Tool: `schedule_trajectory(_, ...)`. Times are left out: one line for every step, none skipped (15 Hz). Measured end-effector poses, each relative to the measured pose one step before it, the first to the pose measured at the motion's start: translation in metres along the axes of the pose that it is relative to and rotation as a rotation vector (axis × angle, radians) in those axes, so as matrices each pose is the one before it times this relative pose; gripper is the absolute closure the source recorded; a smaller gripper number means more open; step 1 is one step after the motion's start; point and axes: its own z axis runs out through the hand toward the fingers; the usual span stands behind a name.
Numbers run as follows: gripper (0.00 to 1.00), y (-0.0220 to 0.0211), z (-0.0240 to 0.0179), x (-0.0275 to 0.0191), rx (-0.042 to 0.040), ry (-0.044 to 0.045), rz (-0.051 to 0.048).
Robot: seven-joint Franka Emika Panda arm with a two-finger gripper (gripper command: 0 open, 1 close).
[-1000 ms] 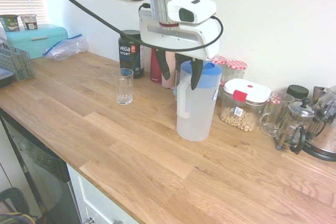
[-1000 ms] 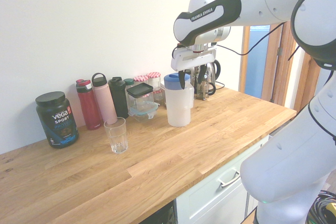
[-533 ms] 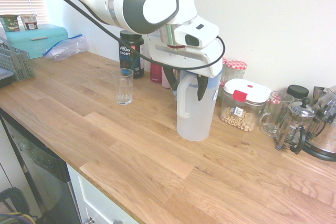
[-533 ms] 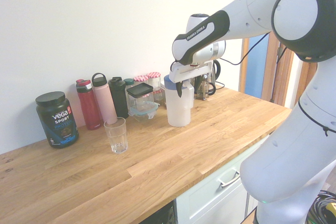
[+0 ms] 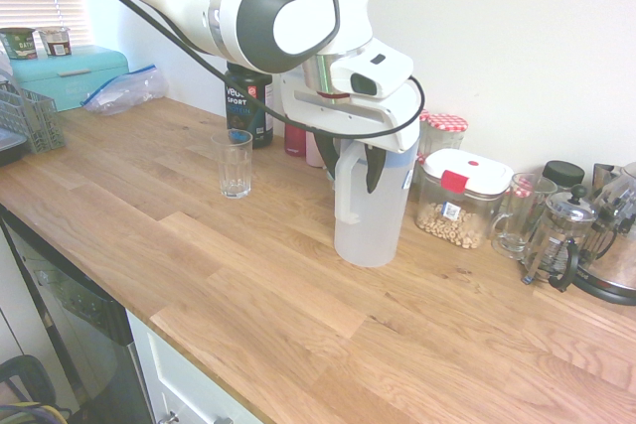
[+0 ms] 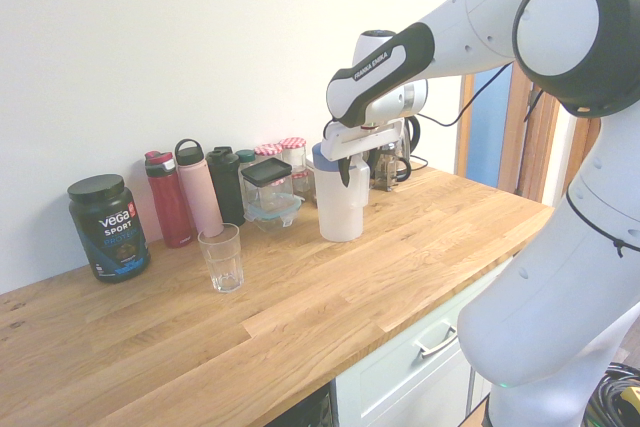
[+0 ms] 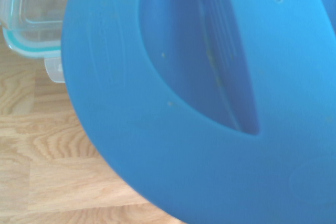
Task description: Pour me some water
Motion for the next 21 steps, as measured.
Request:
schedule_trajectory(1.00,0.00000,-0.00004,-0.00001,0.00006,-0.00005,-0.00010)
schedule_trajectory(1.00,0.00005,-0.00017,-0.00002,-0.00001,-0.00006,-0.00025)
schedule_trajectory(1.00,0.00018,0.00005,0.00001,-0.00039,-0.00072,-0.00048)
schedule_trajectory(1.00,0.00024,0.00025,-0.00007,-0.00028,-0.00084,-0.00095)
schedule_trajectory(1.00,0.00012,0.00047,-0.00030,-0.00048,-0.00099,-0.00079)
schedule_trajectory(1.00,0.00000,0.00020,-0.00019,0.00011,-0.00070,0.00005)
schedule_trajectory(1.00,-0.00012,0.00013,-0.00019,0.00015,-0.00051,-0.00014)
schedule_trajectory(1.00,-0.00005,0.00004,-0.00007,0.00019,-0.00024,0.00010)
schedule_trajectory(1.00,0.00000,0.00002,-0.00002,0.00009,-0.00012,0.00013)
schedule_trajectory(1.00,-0.00001,-0.00006,0.00002,0.00013,0.00012,0.00004)
schedule_trajectory(1.00,-0.00001,-0.00036,-0.00002,0.00045,0.00052,-0.00006)
schedule_trajectory(1.00,-0.00007,-0.00023,-0.00006,0.00027,0.00022,-0.00110)
schedule_trajectory(1.00,-0.00031,-0.00093,-0.00033,0.00062,-0.00009,-0.00575)
schedule_trajectory(1.00,-0.00040,-0.00225,-0.00096,0.00010,-0.00301,-0.01315)
schedule_trajectory(1.00,-0.00134,-0.00546,-0.00121,0.00217,-0.00315,-0.01785)
schedule_trajectory(1.00,-0.00283,-0.00908,-0.00147,0.00691,-0.00208,-0.02178)
schedule_trajectory(1.00,-0.00489,-0.01186,-0.00183,0.01120,-0.00600,-0.02413)
schedule_trajectory(1.00,-0.00697,-0.01314,-0.00223,0.01483,-0.00917,-0.03387)
schedule_trajectory(1.00,-0.00888,-0.01139,-0.00359,0.01368,-0.01945,-0.04405)
schedule_trajectory(1.00,-0.01097,-0.00833,-0.00475,0.01074,-0.02931,-0.04905)
schedule_trajectory(1.00,-0.01222,-0.00670,-0.00430,0.00830,-0.02823,-0.04098)
